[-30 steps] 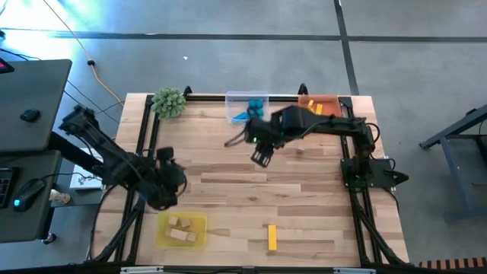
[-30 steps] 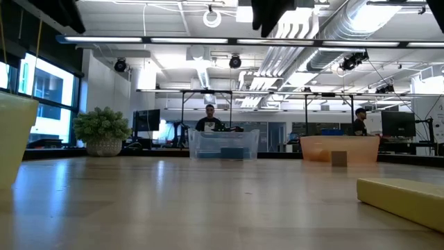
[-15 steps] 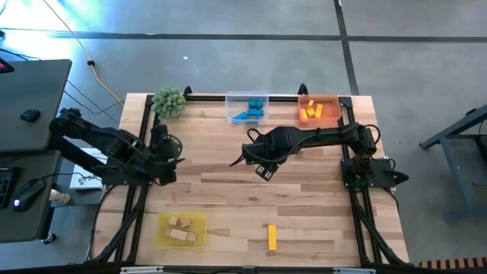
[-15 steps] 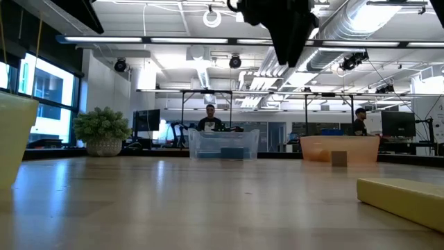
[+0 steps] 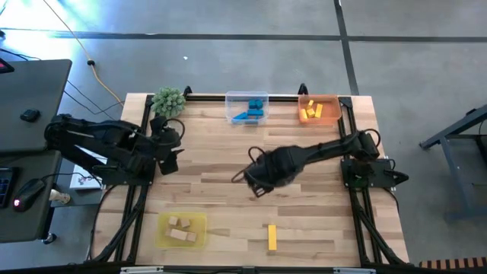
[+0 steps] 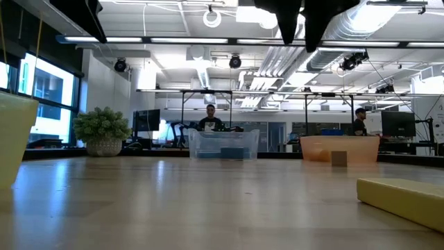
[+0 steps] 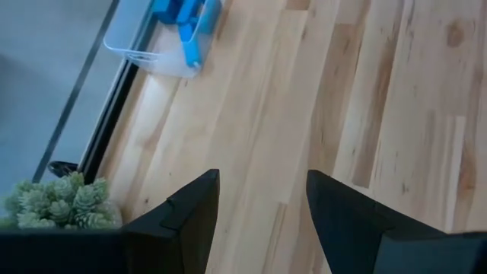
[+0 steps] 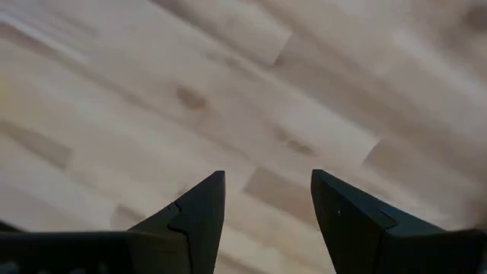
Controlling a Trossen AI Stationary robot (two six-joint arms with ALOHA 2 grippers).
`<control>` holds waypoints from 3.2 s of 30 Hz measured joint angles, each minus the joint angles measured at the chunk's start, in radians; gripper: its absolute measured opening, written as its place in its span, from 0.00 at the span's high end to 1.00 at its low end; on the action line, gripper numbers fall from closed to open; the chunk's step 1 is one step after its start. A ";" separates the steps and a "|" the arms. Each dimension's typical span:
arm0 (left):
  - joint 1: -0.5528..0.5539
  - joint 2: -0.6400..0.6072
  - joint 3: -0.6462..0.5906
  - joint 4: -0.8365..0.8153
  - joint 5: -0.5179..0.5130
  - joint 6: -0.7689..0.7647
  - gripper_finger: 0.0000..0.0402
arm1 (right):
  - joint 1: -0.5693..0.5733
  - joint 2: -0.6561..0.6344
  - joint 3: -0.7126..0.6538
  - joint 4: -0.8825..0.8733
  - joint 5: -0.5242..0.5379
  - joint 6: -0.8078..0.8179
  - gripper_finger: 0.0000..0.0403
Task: Sort & place blocks by color
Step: Put the yellow block into the orange bin
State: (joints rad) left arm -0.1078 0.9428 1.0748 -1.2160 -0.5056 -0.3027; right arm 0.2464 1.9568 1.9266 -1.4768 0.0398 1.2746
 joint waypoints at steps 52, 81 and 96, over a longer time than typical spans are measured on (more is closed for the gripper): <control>0.043 0.001 0.000 0.016 0.059 -0.088 0.53 | 0.363 0.336 0.000 0.315 -0.071 0.708 0.44; 0.043 0.001 0.000 0.017 0.049 -0.087 0.53 | 0.253 0.380 0.000 0.227 -0.075 0.395 0.80; 0.043 0.001 0.000 0.018 0.050 -0.087 0.53 | 0.093 0.373 0.088 0.050 0.070 -0.010 0.80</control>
State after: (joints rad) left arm -0.0650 0.9440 1.0748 -1.1980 -0.4561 -0.3901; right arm 0.3394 2.3302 2.0148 -1.4270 0.1094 1.2647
